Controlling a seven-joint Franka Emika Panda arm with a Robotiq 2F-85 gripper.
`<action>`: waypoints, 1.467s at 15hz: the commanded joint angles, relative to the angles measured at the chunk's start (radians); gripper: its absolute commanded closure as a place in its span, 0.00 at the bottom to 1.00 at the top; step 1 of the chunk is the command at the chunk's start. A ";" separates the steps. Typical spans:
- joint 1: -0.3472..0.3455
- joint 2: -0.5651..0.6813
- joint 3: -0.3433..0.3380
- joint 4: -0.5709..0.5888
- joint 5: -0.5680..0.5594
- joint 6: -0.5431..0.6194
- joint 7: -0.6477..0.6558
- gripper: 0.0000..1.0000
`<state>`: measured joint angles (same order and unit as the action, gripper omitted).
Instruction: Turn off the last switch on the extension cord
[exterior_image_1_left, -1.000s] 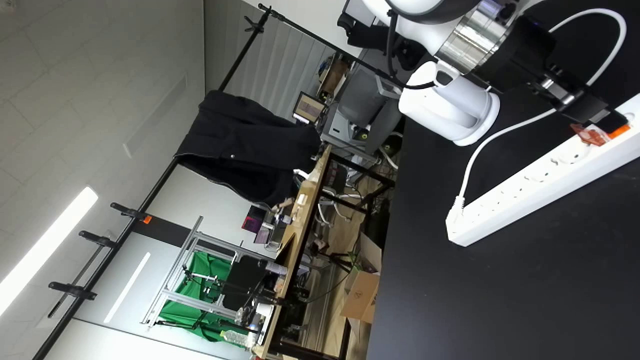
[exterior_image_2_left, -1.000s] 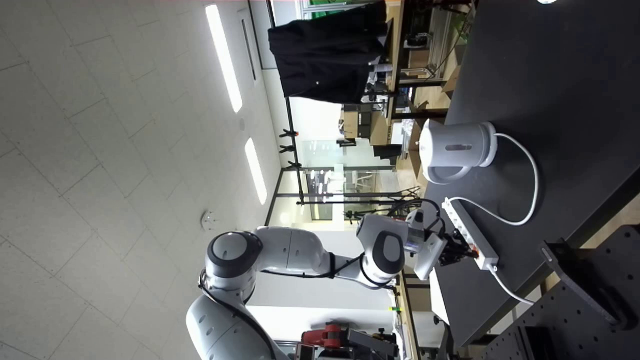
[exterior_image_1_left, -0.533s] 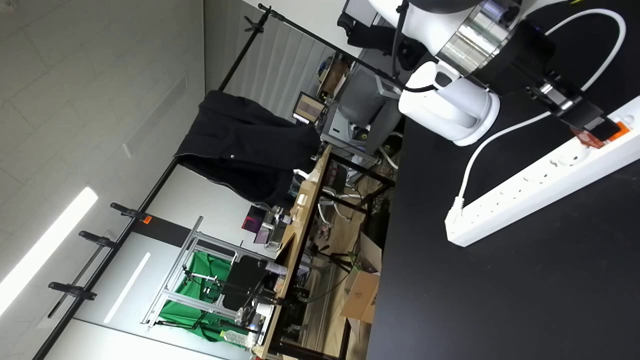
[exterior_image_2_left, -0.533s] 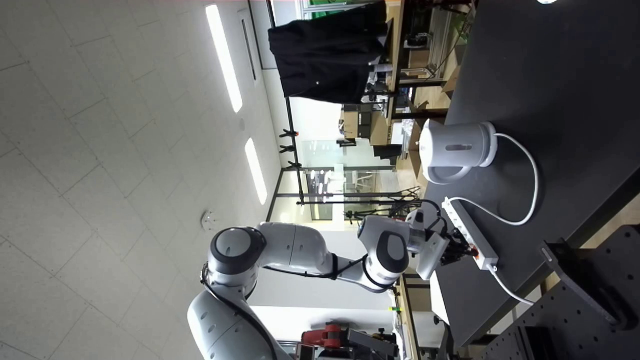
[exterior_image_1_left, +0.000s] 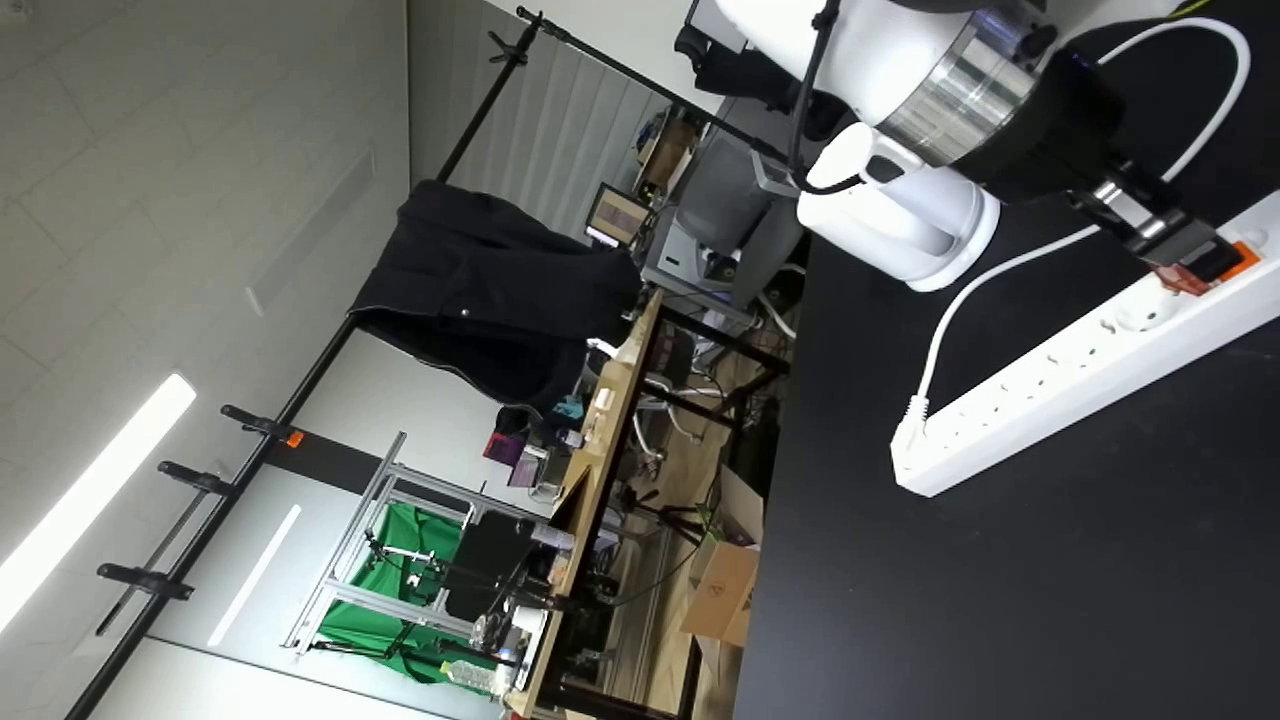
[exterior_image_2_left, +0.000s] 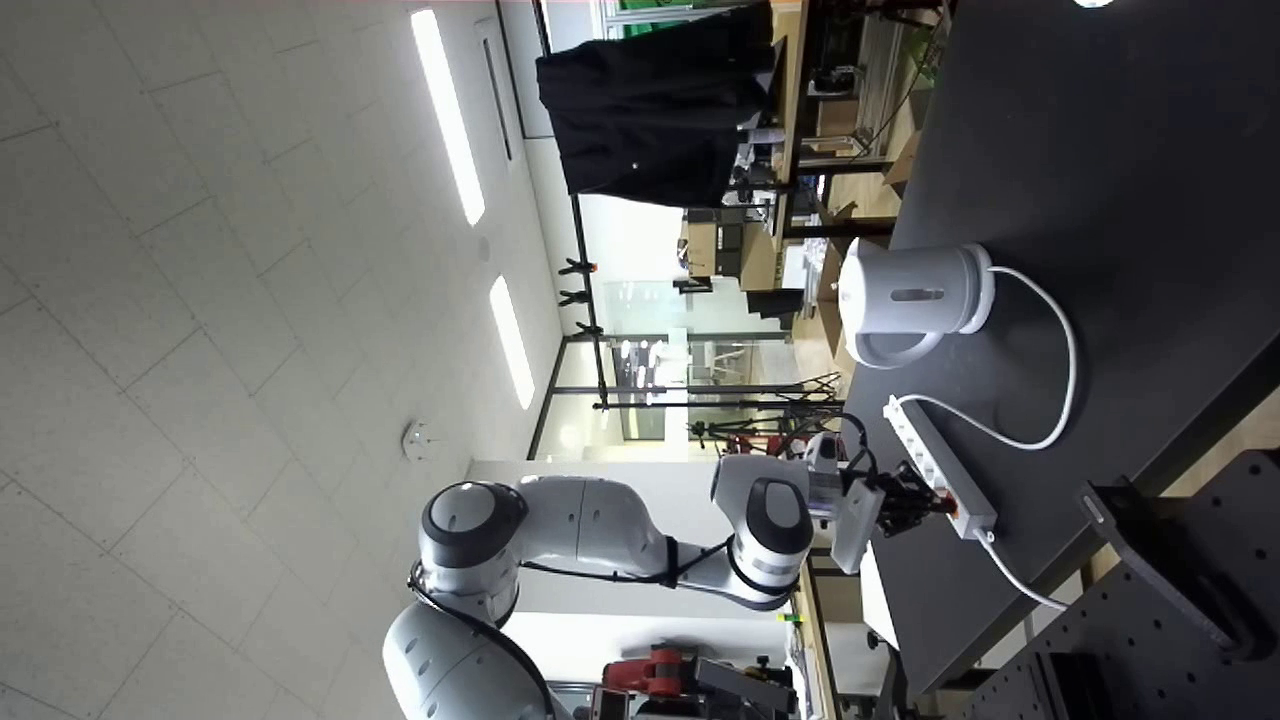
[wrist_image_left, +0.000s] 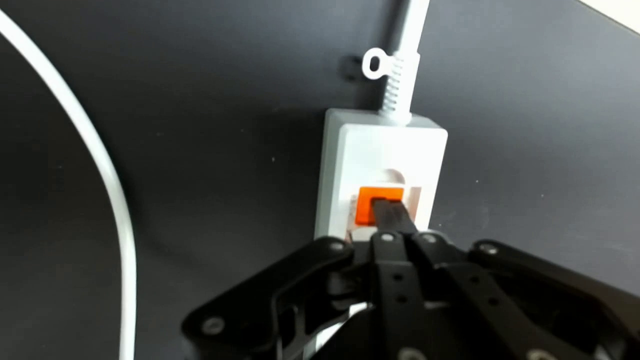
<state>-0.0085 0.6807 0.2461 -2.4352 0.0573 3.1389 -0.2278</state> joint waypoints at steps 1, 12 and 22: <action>0.266 -0.005 -0.200 -0.037 -0.025 0.056 0.139 1.00; 0.874 0.050 -0.560 -0.065 0.120 0.110 0.326 1.00; 0.974 -0.265 -0.697 -0.174 0.074 -0.073 0.335 0.81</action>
<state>0.9201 0.5610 -0.3861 -2.5368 0.1874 3.1397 0.0608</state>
